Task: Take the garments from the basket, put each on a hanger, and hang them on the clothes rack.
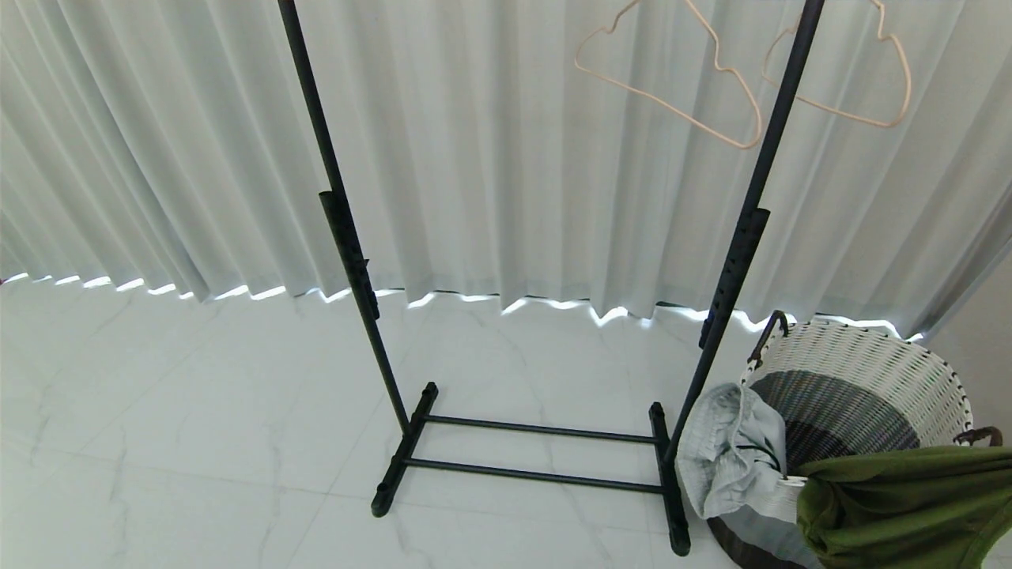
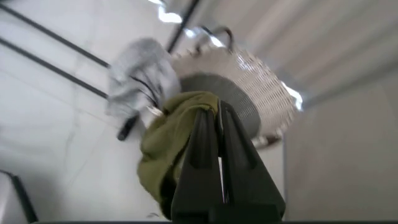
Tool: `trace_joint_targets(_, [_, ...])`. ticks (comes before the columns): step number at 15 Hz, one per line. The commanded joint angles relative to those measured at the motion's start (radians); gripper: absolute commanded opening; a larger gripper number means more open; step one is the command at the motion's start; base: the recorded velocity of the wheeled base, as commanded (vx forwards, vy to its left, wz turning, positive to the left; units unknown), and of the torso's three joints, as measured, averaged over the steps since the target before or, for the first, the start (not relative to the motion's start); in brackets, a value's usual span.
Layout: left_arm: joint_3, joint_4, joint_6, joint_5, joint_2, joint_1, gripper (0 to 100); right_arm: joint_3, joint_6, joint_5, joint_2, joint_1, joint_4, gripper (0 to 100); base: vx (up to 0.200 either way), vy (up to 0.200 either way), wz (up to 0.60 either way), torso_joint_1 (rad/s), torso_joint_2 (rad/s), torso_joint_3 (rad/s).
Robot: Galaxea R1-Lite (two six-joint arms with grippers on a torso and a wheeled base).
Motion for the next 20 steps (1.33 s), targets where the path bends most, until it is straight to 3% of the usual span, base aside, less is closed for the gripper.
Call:
trace_joint_targets(1, [0.000,0.000,0.008,-0.002,0.000,0.000,100,-0.037,-0.024,0.026,0.013,0.106,0.003,0,0.000,0.000,0.00,0.000,0.00,0.000])
trace_joint_targets(6, [0.002,-0.006,0.022,-0.002,0.000,0.002,100,-0.115,-0.044,0.027,0.087,0.229,0.005,0,0.000,0.000,0.00,0.000,0.00,0.000])
trace_joint_targets(9, [0.003,-0.007,0.014,-0.002,0.000,0.000,100,-0.130,-0.019,0.029,0.116,0.237,0.005,0,0.000,0.000,0.00,0.000,0.00,0.000])
trace_joint_targets(14, [0.003,-0.010,0.033,-0.005,0.000,0.002,100,-0.061,0.106,0.035,0.125,0.326,0.023,0,0.000,0.000,0.00,0.000,0.00,0.000])
trace_joint_targets(17, [-0.014,-0.029,0.042,-0.019,0.000,0.000,100,-0.081,0.280,0.041,0.107,0.499,0.011,0,0.000,0.000,0.00,0.000,0.00,0.000])
trace_joint_targets(19, [-0.230,-0.124,-0.110,-0.007,0.229,-0.067,100,-0.120,0.347,0.041,0.091,0.597,0.014,0,0.000,0.000,0.00,0.000,0.00,0.000])
trace_joint_targets(20, [-0.331,-0.144,-0.096,0.004,0.308,-0.069,100,-0.129,0.353,0.043,0.094,0.628,0.016,0,0.000,0.000,0.00,0.000,0.00,0.000])
